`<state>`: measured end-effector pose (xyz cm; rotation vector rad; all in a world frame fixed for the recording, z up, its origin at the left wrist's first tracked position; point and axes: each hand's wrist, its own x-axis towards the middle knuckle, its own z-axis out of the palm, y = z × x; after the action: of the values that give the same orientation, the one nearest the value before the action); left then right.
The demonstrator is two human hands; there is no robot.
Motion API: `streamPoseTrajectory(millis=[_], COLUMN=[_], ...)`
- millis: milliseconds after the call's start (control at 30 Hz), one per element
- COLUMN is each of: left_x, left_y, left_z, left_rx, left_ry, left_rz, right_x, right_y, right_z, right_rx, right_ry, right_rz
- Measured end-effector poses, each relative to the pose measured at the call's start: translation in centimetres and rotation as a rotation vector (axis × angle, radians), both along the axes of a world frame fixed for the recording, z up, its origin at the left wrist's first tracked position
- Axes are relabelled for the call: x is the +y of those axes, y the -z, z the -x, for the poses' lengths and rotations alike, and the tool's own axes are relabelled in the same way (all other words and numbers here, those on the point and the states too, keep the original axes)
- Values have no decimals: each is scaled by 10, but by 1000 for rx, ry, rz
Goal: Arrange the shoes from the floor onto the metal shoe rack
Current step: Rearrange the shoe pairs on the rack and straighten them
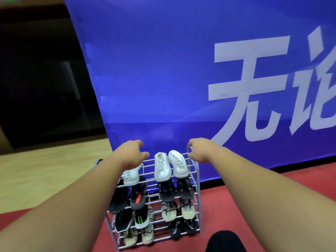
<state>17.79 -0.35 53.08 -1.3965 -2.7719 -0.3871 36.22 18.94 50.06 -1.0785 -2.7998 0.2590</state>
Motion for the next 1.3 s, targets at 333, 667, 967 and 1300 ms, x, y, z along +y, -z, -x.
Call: streamPoseTrajectory(millis=[333, 667, 967, 1300], left_x=[47, 105, 150, 188], left_y=[54, 154, 230, 265], left_z=[34, 67, 94, 112], left_rx=[109, 15, -212, -359], left_ry=[32, 68, -43, -125], left_rz=[208, 190, -127, -223], right_x=[39, 61, 85, 107], right_y=[63, 144, 218, 242], right_z=[45, 102, 145, 166], right_rx=[-103, 114, 496, 413], right_ry=[-31, 96, 211, 218], right_rz=[-13, 124, 217, 275])
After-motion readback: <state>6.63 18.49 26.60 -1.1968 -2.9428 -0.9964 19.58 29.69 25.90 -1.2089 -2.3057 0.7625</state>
